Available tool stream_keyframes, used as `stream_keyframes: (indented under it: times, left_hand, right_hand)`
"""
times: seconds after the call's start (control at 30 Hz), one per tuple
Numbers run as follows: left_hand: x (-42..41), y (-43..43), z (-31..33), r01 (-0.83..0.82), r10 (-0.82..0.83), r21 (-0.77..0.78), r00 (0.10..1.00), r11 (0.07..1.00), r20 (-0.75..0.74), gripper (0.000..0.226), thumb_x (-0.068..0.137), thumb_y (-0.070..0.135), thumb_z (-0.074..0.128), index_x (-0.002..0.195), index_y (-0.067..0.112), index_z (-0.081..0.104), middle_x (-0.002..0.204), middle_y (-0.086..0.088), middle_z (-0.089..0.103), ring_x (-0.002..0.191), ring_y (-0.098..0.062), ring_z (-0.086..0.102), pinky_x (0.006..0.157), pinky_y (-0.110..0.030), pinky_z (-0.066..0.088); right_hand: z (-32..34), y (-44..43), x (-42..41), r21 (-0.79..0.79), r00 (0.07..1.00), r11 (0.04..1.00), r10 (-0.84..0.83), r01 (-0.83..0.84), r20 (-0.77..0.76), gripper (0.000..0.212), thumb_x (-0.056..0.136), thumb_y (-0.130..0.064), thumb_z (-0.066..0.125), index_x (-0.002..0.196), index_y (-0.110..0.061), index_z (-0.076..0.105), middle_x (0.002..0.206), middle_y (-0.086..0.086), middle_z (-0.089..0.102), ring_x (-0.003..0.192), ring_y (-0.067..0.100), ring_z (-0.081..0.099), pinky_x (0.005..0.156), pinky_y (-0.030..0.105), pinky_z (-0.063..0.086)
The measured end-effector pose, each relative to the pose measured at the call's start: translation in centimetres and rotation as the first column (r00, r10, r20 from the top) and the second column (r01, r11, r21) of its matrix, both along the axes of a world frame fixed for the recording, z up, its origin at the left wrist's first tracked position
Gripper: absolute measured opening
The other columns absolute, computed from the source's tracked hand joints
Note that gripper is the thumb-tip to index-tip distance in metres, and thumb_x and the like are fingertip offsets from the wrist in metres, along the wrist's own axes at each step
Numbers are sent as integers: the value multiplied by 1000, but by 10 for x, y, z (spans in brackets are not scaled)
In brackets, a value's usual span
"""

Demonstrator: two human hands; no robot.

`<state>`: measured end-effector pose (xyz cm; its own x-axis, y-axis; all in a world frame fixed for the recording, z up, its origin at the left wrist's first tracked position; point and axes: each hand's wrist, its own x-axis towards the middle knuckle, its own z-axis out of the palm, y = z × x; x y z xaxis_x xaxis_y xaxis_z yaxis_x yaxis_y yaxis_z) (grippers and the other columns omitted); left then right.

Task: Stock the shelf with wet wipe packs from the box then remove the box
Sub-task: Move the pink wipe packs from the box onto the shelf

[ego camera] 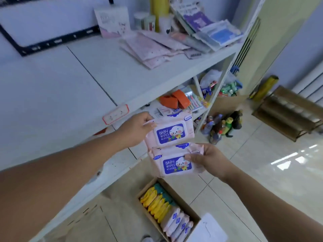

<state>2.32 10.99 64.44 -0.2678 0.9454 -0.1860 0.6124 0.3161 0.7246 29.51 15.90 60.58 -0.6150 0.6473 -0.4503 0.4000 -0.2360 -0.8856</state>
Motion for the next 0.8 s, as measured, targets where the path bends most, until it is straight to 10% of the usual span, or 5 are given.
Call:
stream_keyframes:
  times: [0.2,0.8]
  left_hand:
    - [-39,-38,136,-37,42,99,998,994,-49,19,98,32,61,85,18,57,80,2,63,69,-14,53,59,-28,38]
    - [-282,-298,195,-568,563,174,823,805,79,20,97,33,62,84,20,56,84,-2,65,72,-14,58,62,-30,50]
  right_hand:
    - [117,0,-35,111,974,989,121,-101,-194,20,92,-6,67,112,-4,71,105,10,79,94,25,77,74,26,60]
    - [169,-136,-344,219,807,840,539,-496,-242,32,88,-23,77,117,-11,72,110,11,78,101,31,75,98,51,56]
